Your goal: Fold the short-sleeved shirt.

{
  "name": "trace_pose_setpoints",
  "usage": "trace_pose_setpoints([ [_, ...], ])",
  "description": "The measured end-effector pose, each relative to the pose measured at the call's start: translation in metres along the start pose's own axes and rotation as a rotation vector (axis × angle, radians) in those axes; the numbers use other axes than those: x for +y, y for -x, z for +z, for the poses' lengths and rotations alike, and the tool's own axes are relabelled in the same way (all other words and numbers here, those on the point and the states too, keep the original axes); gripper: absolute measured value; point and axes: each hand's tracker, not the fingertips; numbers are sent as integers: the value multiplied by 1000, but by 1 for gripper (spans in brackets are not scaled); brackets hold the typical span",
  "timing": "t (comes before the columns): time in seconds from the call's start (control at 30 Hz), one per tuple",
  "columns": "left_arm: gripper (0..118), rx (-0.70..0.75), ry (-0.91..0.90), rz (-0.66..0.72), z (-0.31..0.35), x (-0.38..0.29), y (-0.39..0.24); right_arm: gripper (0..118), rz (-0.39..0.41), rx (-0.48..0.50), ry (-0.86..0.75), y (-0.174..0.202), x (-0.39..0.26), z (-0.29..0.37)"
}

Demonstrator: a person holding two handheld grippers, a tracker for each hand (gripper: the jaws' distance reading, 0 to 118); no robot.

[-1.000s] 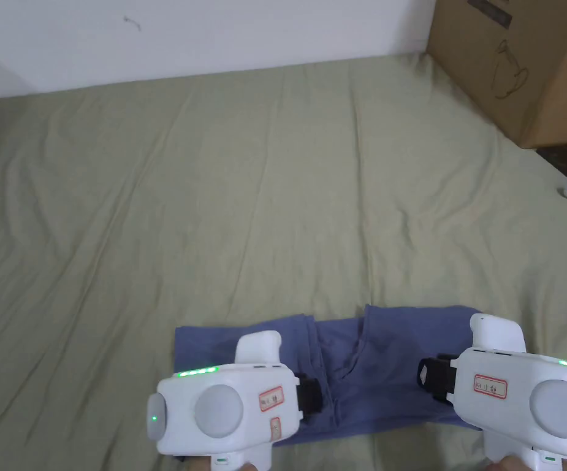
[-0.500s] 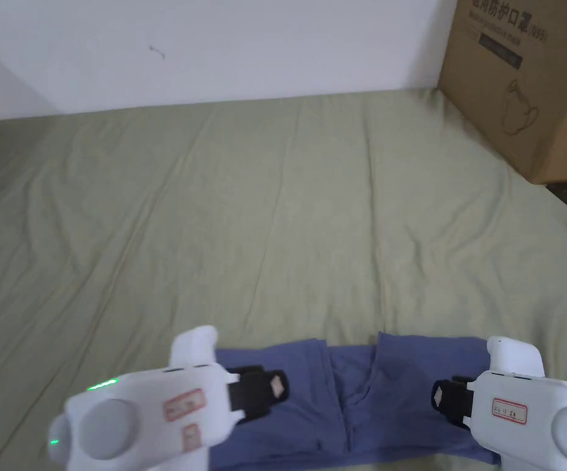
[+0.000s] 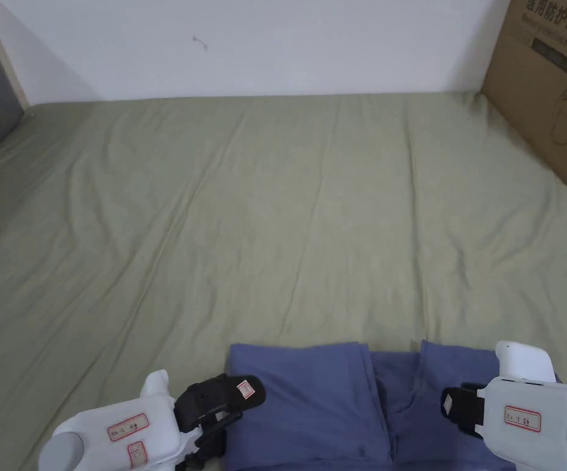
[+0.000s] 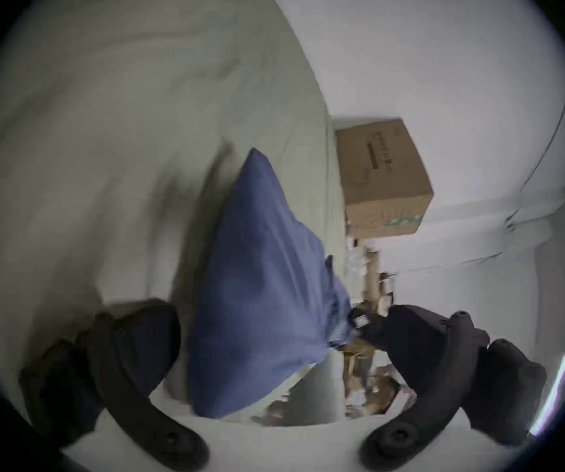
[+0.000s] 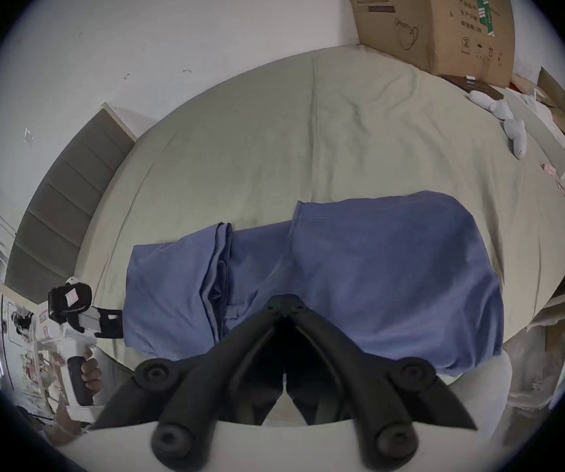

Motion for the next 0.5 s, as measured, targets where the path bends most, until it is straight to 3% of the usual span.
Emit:
trace_pose_setpoints([
  [0.1, 115, 18, 60, 48, -14, 7, 9, 0, 4, 1, 3, 2, 2, -1],
  [0.13, 99, -3, 78, 40, -17, 9, 9, 0, 8, -1, 6, 3, 2, -1],
  [0.17, 41, -19, 93, 52, -19, 9, 6, 0, 12, -5, 10, 4, 2, -2],
  [0.2, 12, -6, 98, 46, -21, 13, 6, 0, 15, -9, 13, 4, 2, -2],
  [0.3, 11, 197, 110, -40, -14, 13, 20, 0, 14, -14, 17, 6, 2, -1],
  [0.43, 11, -29, 135, 102, 6, 18, 23, 0, 15, -29, 20, 8, 6, -2],
  [0.5, 11, 4, 123, 62, 28, 25, 17, 0, 16, -27, 18, 9, 9, -1],
])
